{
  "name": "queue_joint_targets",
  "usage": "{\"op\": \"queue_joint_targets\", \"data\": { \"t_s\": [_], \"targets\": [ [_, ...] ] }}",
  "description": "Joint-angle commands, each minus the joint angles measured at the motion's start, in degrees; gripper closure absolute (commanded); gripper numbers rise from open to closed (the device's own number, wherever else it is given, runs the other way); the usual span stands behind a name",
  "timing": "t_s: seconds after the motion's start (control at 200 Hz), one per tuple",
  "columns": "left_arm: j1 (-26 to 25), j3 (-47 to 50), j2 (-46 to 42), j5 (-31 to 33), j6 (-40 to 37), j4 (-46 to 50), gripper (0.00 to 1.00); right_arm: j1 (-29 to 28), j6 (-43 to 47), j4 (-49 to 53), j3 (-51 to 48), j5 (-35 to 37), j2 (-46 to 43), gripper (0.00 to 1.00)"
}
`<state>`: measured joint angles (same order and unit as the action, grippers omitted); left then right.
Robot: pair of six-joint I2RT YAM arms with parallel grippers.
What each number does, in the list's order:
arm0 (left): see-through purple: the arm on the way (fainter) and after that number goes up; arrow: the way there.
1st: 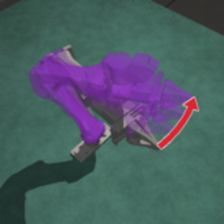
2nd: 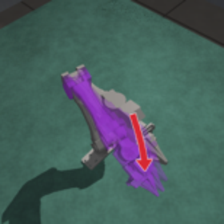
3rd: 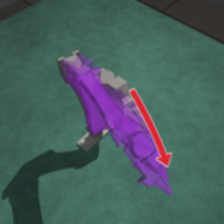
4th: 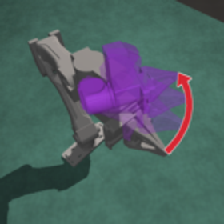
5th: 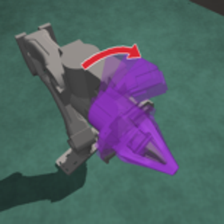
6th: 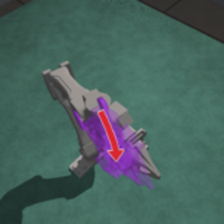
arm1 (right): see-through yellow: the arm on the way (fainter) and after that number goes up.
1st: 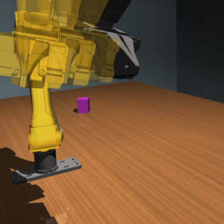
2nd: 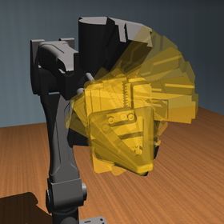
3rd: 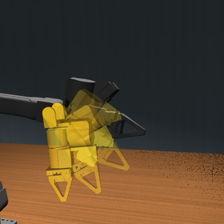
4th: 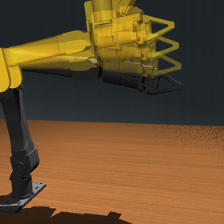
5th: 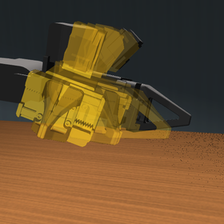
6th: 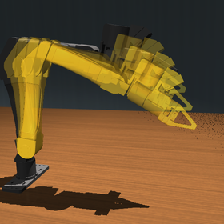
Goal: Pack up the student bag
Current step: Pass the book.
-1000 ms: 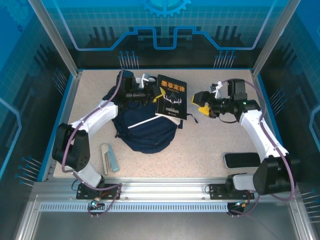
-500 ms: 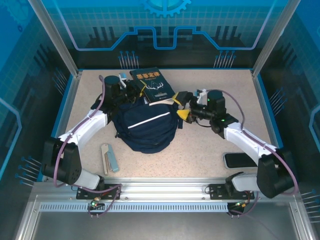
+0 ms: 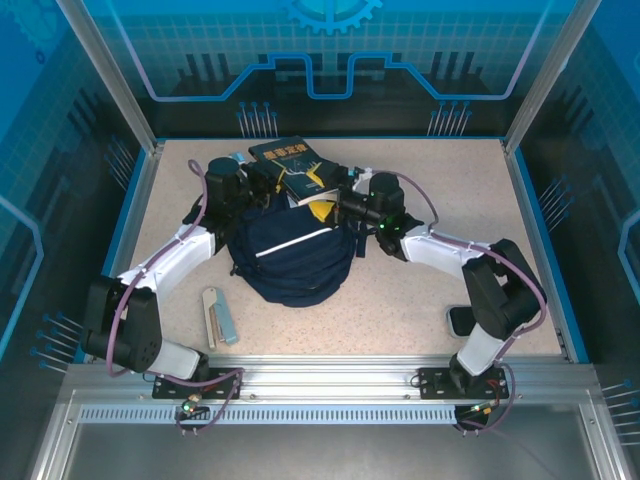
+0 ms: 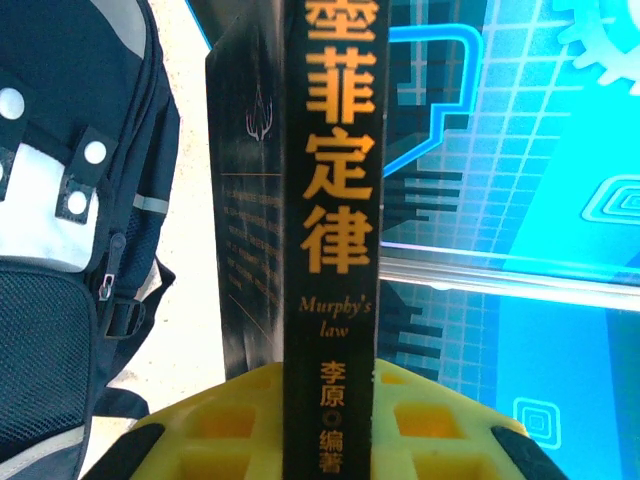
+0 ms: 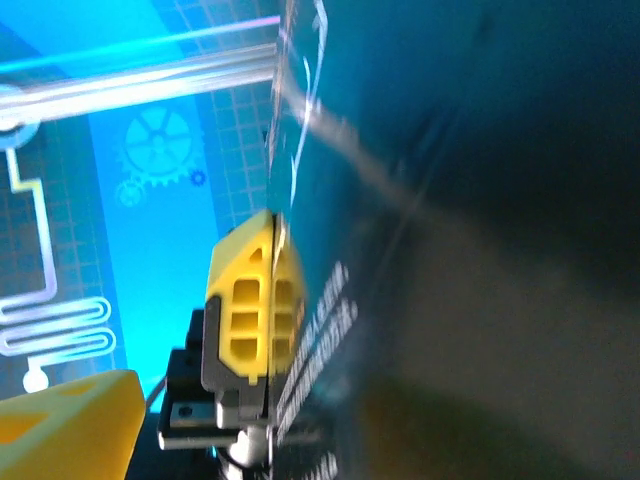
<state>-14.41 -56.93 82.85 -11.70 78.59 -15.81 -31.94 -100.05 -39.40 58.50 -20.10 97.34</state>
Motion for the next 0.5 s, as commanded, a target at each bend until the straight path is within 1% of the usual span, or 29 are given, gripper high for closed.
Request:
{"op": "queue_joint_targets", "data": {
  "t_s": [0.0,0.065,0.21,0.395,0.49],
  "targets": [
    [-0.4,0.2,-2.8,0.4,0.9,-5.2,0.95,-0.2,-1.1,-3.9,1.2,3.5,0.7,0.11],
    [-0.4,0.6,-3.2,0.4,0.8,-4.7,0.96,0.2,-0.2,-3.7,0.7,4.0,0.2,0.19],
    [-0.3,1.3,-3.4,0.2,0.2,-4.0,0.96,1.0,1.2,-1.8,-0.6,5.0,-1.6,0.32],
    [-0.4,2.0,-3.4,0.3,-0.2,-3.8,0.97,1.5,1.9,0.5,-1.0,5.4,-2.7,0.57],
    [-0.4,2.2,-3.4,0.2,-0.4,-3.7,0.97,1.6,2.7,3.3,-0.6,5.5,-3.2,0.67]
  ]
}}
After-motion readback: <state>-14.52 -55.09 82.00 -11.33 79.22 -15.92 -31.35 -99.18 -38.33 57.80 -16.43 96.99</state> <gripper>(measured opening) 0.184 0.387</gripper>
